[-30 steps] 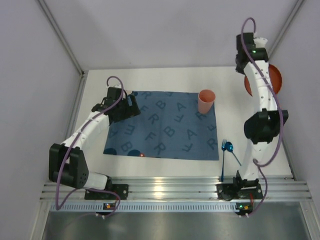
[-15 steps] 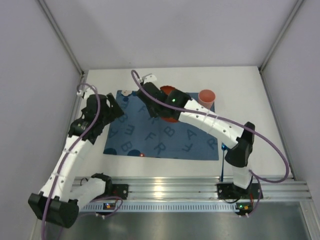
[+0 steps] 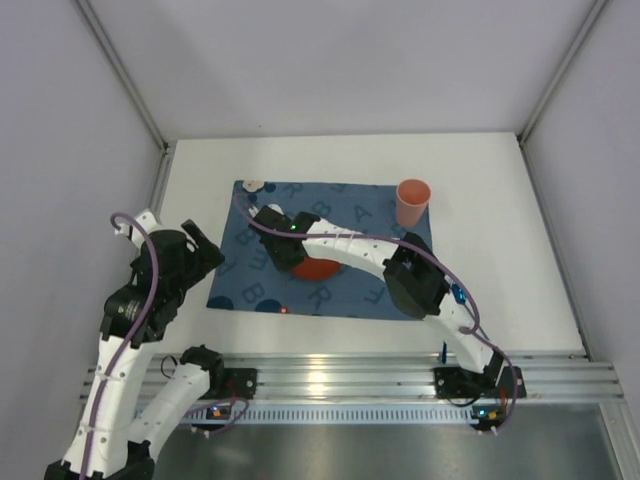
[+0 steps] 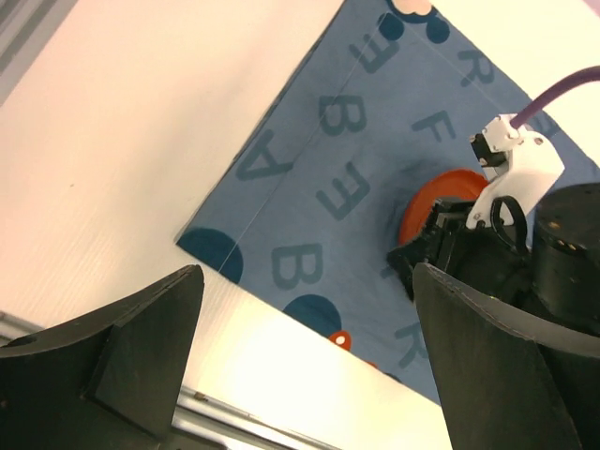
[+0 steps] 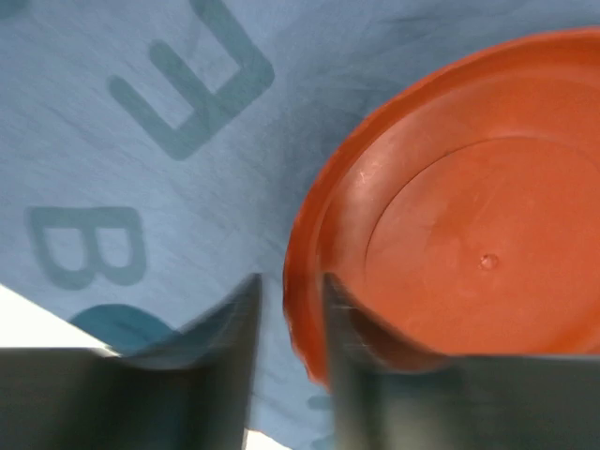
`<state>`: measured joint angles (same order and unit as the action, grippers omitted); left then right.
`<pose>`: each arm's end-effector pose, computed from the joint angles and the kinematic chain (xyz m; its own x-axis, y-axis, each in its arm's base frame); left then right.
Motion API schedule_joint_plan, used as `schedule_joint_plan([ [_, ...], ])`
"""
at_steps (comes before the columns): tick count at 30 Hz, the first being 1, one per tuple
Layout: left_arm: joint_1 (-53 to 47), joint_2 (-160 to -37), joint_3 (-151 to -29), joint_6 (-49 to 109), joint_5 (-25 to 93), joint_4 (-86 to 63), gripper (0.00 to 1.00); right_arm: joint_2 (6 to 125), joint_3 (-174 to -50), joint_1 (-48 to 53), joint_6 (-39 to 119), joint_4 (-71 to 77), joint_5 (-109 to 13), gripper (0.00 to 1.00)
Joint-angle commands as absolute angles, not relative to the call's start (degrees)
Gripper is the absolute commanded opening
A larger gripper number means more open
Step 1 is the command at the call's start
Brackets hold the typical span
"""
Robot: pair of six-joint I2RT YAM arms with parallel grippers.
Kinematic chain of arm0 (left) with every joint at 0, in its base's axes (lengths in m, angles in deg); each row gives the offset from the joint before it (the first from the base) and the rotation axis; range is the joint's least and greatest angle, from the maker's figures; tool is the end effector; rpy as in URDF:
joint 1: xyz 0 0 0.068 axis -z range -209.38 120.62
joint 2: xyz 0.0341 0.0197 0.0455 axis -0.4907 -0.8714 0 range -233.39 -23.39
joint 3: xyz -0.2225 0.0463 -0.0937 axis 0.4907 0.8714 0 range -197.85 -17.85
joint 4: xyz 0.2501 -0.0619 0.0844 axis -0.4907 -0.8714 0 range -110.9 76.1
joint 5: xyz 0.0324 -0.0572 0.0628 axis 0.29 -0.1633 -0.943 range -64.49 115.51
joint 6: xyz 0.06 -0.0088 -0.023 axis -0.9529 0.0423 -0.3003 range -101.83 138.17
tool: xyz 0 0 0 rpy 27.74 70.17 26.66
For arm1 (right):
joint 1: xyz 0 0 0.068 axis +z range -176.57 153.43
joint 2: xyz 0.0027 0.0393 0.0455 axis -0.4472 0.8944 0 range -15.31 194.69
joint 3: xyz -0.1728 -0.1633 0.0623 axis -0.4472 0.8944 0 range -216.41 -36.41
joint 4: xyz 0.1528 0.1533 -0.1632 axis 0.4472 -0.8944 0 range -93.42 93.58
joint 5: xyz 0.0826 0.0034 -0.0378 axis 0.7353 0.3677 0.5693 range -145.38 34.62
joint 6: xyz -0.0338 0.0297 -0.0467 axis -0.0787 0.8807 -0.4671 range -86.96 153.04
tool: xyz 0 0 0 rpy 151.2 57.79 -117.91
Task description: Set the dinner table for one person
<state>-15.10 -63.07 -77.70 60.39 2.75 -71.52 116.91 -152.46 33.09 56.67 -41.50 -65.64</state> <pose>0.1532 -0.0189 0.3351 -0.3893 -0.5403 -0.7460 -0.4479 0.8187 -0.3593 0.2603 0.4269 0.1662 -0.7288 -0.4642 -0.5033 -0.5607 0.8265 0.0497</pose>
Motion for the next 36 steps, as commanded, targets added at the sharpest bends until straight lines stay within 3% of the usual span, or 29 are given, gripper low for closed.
schedule_joint_plan([
  [1, -15.3, -61.3, -79.5, 61.6, 1.3, -76.1, 0.99, 117.0, -154.6, 31.9, 57.6, -39.0, -63.0, 0.36],
  [2, -15.3, -61.2, -79.4, 61.6, 1.3, -76.3, 0.99, 115.7, -153.8, 31.7, 57.5, -39.0, -63.1, 0.46],
  [3, -15.3, -60.9, -79.3, 61.7, 1.4, -76.2, 0.99, 114.7, -153.1, 31.5, 57.4, -39.2, -63.5, 0.62],
  [4, -15.3, -61.0, -79.1, 61.7, 1.4, -76.0, 0.99, 113.2, -151.0, 31.4, 57.4, -39.3, -64.8, 0.67],
  [13, -15.3, -63.4, -72.6, 60.9, 5.6, -66.7, 0.99, 78.4, -127.9, 25.1, 56.5, -40.4, -72.2, 0.80],
  [20, -15.3, -68.4, -64.9, 61.4, 11.3, -55.0, 0.99, 56.6, -101.5, -1.8, 63.4, -48.9, -68.1, 0.91],
  [21, -15.3, -69.2, -64.3, 61.5, 12.0, -52.4, 0.99, 55.7, -99.3, -4.2, 63.3, -49.9, -67.3, 0.99],
  [25, -15.3, -74.4, -62.3, 61.2, 15.3, -47.4, 0.98, 56.3, -88.5, -16.2, 65.4, -52.0, -60.7, 1.00],
  [36, -15.2, -80.6, -61.6, 59.2, 18.7, -41.9, 0.98, 58.4, -77.9, -25.7, 70.6, -52.1, -56.9, 1.00],
])
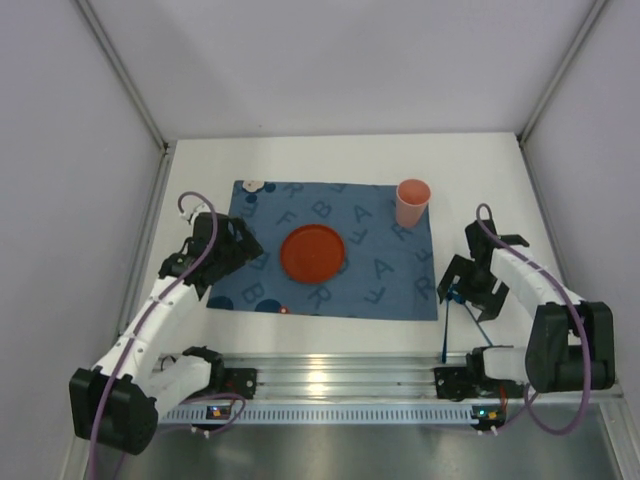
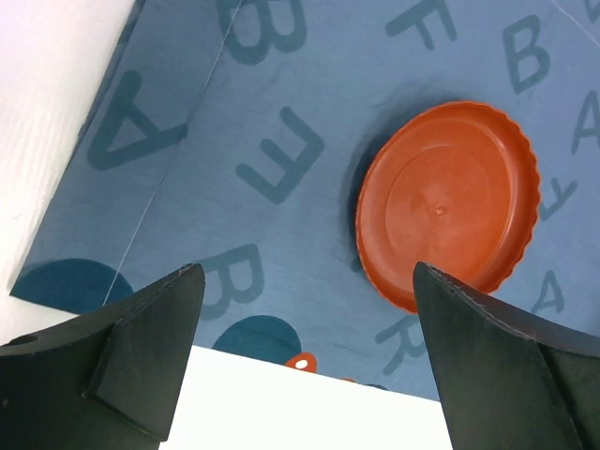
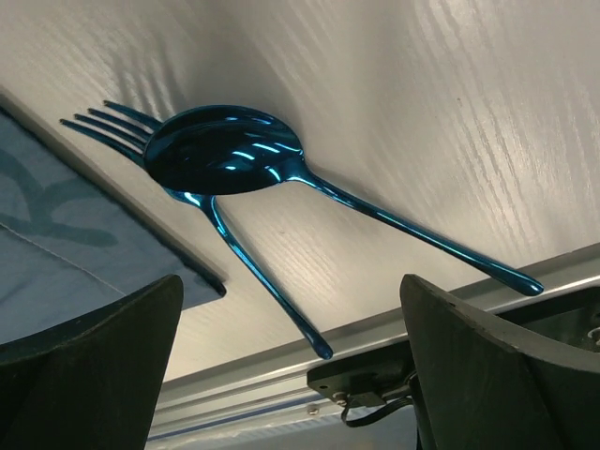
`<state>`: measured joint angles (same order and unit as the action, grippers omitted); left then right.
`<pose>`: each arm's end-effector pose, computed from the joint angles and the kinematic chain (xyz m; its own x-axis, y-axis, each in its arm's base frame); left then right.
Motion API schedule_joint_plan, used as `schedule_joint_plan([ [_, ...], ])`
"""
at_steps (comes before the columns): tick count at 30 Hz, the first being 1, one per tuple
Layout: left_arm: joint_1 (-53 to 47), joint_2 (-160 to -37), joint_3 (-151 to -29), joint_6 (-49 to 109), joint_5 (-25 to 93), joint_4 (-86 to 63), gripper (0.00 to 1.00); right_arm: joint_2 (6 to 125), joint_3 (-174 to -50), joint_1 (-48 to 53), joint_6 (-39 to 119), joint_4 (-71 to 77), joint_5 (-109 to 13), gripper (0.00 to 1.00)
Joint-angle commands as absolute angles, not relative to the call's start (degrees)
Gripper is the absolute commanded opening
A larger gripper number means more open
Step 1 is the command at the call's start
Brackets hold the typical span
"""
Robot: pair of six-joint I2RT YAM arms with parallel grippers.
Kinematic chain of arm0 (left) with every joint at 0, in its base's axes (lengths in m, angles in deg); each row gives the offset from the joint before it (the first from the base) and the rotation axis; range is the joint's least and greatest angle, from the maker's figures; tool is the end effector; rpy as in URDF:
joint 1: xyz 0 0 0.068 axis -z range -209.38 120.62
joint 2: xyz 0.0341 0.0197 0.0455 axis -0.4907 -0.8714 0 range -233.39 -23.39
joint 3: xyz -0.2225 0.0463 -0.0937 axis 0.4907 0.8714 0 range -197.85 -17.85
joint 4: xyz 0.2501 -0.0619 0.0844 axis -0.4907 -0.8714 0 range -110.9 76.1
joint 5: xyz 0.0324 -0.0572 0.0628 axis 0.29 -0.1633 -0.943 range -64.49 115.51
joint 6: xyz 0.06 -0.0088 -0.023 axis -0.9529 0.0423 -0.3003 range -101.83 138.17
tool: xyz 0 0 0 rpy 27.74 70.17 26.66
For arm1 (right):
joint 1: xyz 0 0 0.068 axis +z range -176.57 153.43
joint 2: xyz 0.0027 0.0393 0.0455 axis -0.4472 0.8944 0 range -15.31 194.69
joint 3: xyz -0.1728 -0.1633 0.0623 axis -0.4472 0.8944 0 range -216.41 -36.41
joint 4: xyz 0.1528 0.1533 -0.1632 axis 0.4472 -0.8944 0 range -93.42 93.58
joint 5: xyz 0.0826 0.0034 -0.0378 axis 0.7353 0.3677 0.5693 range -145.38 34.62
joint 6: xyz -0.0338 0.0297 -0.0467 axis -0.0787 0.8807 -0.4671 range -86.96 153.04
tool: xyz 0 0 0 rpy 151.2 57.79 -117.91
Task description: Set the dinner table for one person
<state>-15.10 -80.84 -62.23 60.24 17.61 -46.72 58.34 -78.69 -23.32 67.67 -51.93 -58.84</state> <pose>0.2359 -0.0530 0.2240 -0.6182 -0.5275 -0.5828 -0.3536 0.8488 -0.3931 0.2093 0.0089 0.1339 -0.8505 0.5200 -0.0791 0.5228 0.8523 -0.0187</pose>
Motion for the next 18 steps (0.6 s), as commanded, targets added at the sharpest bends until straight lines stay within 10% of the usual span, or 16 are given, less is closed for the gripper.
schedule_joint_plan([
  [1, -15.3, -80.5, -61.2, 59.3, 18.7, -41.8, 0.98, 59.0, -77.6, -25.9, 70.7, -51.8, -57.0, 1.00],
  [18, -15.3, -80.9, -59.9, 58.7, 18.0, -42.0, 0.98, 76.2, -83.9, -30.7, 69.4, -40.9, -59.1, 0.82],
])
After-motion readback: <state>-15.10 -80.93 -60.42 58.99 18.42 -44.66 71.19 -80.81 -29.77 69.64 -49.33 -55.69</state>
